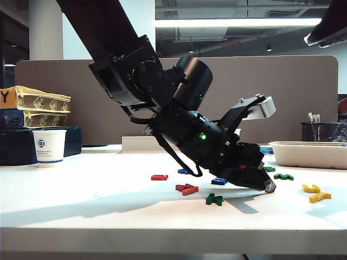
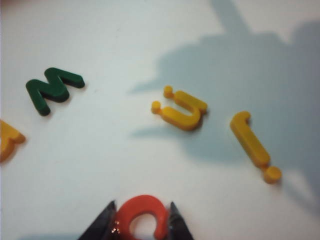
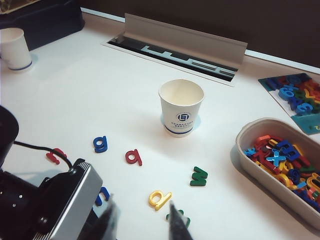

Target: Pick up the letter "c" and put it in the paper cup.

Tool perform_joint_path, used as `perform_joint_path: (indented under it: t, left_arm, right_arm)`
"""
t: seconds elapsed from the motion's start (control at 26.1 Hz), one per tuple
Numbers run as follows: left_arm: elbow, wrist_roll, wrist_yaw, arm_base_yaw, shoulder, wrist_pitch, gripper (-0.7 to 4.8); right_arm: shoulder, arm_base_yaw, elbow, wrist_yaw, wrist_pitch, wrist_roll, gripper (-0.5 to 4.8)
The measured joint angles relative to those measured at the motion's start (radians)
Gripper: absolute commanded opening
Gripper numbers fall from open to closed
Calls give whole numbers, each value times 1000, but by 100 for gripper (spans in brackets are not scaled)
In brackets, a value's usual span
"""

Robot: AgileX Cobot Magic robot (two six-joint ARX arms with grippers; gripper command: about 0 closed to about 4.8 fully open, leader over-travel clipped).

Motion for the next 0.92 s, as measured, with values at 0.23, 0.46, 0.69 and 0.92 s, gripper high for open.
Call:
perform_joint_path:
  t: [0.23, 0.46, 0.69, 0.92]
  left_arm:
    - [0, 0, -3, 0, 0, 0, 115]
    - [0, 0, -15, 0, 0, 2, 106]
    - [-2, 0, -23, 0, -9, -8, 106]
    - [-2, 0, -30, 0, -39, -6, 106]
  right_arm:
    - [0, 8, 0, 15, -11, -13, 131]
    - [0, 8, 0, 21, -11, -13, 131]
    - [0, 8, 0, 21, -12, -14, 131]
    - [0, 8, 0, 26, -18, -18, 131]
